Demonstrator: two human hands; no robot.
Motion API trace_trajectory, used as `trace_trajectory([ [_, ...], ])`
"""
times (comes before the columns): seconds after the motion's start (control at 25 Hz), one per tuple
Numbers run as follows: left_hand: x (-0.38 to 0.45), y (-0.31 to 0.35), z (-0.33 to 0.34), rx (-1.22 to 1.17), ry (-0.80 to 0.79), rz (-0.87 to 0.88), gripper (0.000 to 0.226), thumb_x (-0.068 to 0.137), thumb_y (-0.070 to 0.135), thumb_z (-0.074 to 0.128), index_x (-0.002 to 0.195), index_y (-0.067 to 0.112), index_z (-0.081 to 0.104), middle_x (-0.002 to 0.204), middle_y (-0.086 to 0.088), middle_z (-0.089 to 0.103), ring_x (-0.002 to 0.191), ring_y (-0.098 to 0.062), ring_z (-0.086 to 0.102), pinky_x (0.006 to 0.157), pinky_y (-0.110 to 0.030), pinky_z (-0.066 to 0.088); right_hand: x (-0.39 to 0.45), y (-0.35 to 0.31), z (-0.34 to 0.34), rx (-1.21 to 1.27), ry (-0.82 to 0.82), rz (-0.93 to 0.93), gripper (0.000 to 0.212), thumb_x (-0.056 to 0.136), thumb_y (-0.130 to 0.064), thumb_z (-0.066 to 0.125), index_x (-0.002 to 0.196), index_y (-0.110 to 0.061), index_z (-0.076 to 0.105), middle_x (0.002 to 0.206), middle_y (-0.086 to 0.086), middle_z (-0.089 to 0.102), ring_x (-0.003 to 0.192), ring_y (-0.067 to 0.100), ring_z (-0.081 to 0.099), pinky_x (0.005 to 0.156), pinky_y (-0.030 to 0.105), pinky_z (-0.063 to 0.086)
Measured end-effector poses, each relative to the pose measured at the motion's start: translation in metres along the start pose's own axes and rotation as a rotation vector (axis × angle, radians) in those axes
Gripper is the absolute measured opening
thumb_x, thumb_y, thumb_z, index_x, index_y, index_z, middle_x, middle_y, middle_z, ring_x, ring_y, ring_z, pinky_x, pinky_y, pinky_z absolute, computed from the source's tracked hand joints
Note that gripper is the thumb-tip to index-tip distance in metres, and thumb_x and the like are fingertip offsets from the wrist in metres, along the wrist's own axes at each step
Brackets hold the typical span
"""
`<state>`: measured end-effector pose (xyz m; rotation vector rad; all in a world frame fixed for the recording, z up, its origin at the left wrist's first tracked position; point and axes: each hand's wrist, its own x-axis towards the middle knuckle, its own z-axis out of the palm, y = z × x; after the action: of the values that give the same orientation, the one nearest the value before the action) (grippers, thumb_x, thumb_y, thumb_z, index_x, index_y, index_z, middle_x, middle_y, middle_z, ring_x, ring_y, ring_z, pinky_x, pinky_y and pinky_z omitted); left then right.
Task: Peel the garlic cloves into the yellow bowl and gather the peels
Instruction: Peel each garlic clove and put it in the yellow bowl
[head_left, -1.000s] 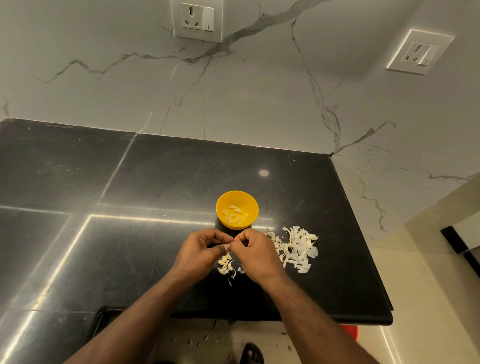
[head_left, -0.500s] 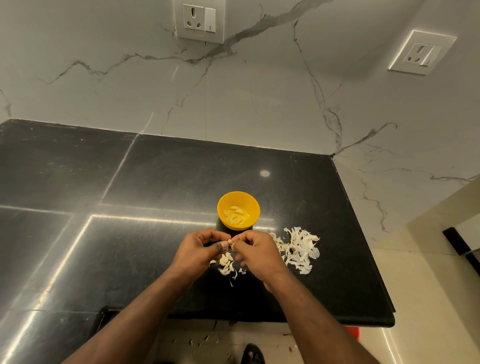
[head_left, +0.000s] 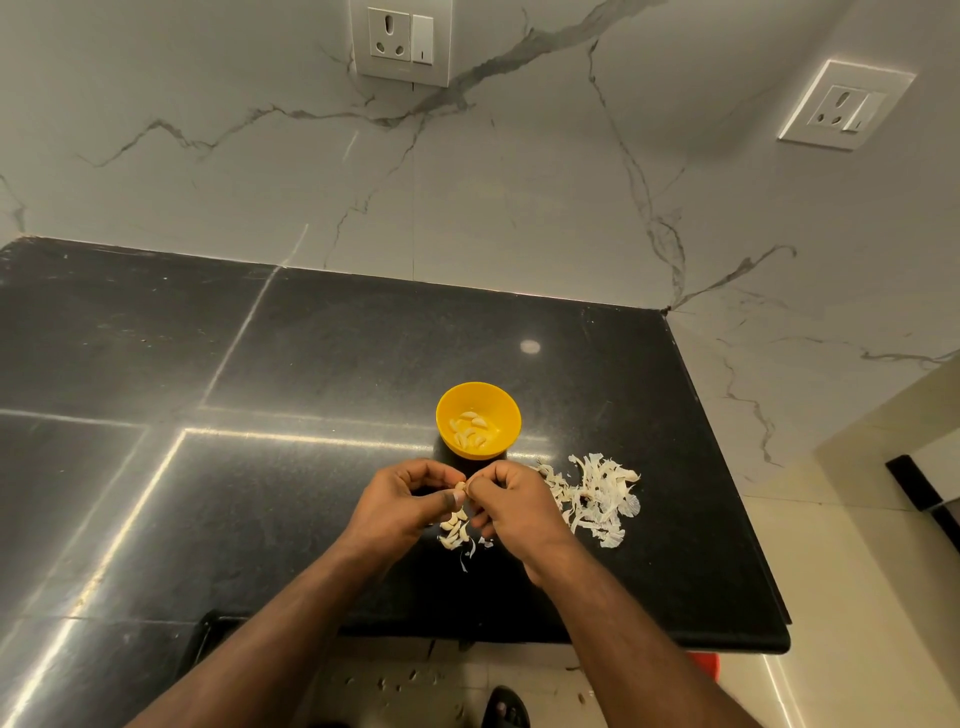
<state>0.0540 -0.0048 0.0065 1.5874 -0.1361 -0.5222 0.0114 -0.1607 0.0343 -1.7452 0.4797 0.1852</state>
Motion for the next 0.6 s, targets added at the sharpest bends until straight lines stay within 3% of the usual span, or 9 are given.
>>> trace_trajectory([
  [0.2, -0.003, 0.003, 0.005, -0.090, 0.023, 0.035, 0.013, 0.089, 0.001, 0.070, 0.101, 0.007, 0.074, 0.086, -0.008, 0.075, 0.076, -0.014, 0.067, 0.073, -0.029, 0.056, 0.000, 0.007, -0.003, -0.148, 0.043, -0.010, 0.014, 0.087, -0.022, 0.061, 0.077, -0.015, 0.065, 0.065, -0.002, 0.064, 0.057, 0.014, 0.060, 0.060, 0.037, 0.050],
  [0.32, -0.001, 0.004, 0.004, -0.269, 0.061, -0.012, 0.015, 0.092, 0.000, 0.065, 0.104, 0.004, 0.072, 0.086, -0.008, 0.073, 0.079, -0.018, 0.065, 0.076, -0.033, 0.054, 0.001, 0.013, -0.015, -0.358, 0.102, -0.027, 0.015, 0.087, -0.026, 0.060, 0.075, -0.017, 0.062, 0.073, 0.001, 0.065, 0.074, 0.025, 0.066, 0.071, 0.043, 0.056],
  [0.48, -0.002, 0.003, 0.002, -0.320, 0.015, -0.091, 0.018, 0.095, 0.005, 0.062, 0.111, 0.006, 0.072, 0.091, -0.009, 0.073, 0.083, -0.019, 0.067, 0.076, -0.031, 0.054, 0.002, 0.017, -0.047, -0.547, 0.238, -0.024, 0.014, 0.085, -0.021, 0.063, 0.072, -0.021, 0.066, 0.073, -0.004, 0.069, 0.070, 0.014, 0.066, 0.072, 0.037, 0.057],
  [0.6, -0.002, 0.000, 0.004, -0.310, -0.004, -0.131, 0.019, 0.095, 0.008, 0.063, 0.111, 0.008, 0.073, 0.092, -0.010, 0.073, 0.084, -0.019, 0.067, 0.073, -0.028, 0.054, 0.002, 0.015, -0.057, -0.605, 0.232, -0.034, 0.022, 0.086, -0.010, 0.059, 0.083, -0.023, 0.076, 0.091, -0.006, 0.075, 0.079, 0.011, 0.067, 0.076, 0.031, 0.056],
])
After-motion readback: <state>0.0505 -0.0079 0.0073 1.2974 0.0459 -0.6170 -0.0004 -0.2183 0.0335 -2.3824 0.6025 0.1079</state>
